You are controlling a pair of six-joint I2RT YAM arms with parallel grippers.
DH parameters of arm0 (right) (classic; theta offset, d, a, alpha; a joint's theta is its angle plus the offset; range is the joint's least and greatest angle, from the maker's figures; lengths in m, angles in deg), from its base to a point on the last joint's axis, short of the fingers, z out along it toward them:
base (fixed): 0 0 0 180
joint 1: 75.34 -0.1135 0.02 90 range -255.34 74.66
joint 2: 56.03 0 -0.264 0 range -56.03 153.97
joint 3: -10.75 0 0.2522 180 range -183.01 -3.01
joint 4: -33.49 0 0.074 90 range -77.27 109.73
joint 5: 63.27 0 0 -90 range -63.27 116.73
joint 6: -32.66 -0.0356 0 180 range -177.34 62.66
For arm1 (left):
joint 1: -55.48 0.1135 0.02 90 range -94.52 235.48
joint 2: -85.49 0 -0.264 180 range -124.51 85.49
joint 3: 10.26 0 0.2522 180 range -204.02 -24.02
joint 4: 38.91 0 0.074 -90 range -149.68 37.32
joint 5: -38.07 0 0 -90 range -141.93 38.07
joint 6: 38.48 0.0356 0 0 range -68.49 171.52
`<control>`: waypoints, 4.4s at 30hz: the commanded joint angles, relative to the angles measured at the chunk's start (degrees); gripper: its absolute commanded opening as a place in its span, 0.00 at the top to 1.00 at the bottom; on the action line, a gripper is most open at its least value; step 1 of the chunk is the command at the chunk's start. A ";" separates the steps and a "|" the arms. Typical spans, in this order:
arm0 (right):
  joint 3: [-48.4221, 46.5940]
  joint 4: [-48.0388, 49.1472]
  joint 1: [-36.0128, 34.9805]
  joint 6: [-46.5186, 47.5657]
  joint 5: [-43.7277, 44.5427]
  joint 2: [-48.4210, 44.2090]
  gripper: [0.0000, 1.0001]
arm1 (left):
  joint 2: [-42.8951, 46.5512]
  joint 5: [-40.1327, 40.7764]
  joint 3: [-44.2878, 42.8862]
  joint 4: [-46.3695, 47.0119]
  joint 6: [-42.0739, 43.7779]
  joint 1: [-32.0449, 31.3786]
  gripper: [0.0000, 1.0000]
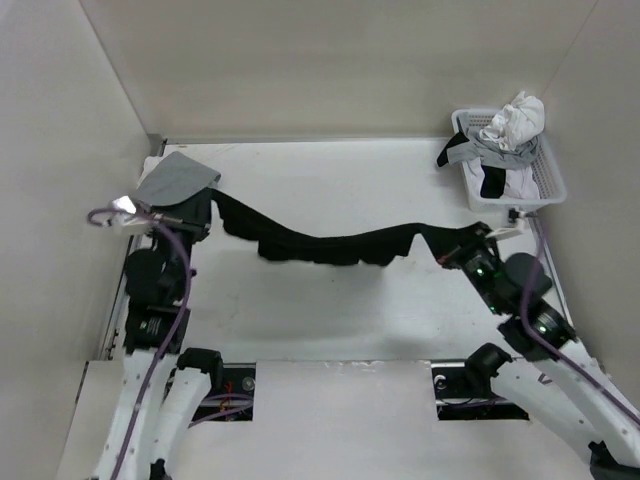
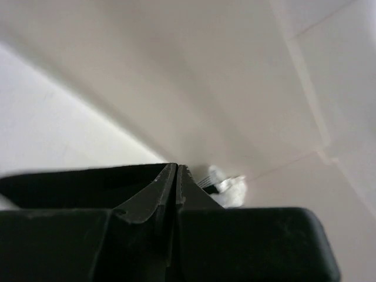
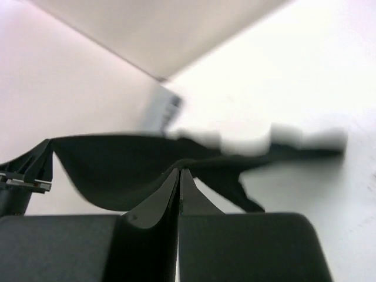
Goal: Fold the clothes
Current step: Fold the tank top
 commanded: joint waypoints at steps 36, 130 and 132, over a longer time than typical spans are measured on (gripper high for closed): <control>-15.39 16.25 23.72 3.30 -23.67 50.61 0.99 | -40.15 0.09 -5.19 12.40 2.62 4.04 1.00; -32.19 -6.95 -23.40 4.16 10.70 52.48 0.70 | 0.48 -11.86 29.12 9.76 -3.27 -2.38 0.63; -24.19 -3.61 -20.59 5.57 10.79 44.92 0.78 | -0.57 -10.64 28.86 9.50 -1.61 -2.38 0.63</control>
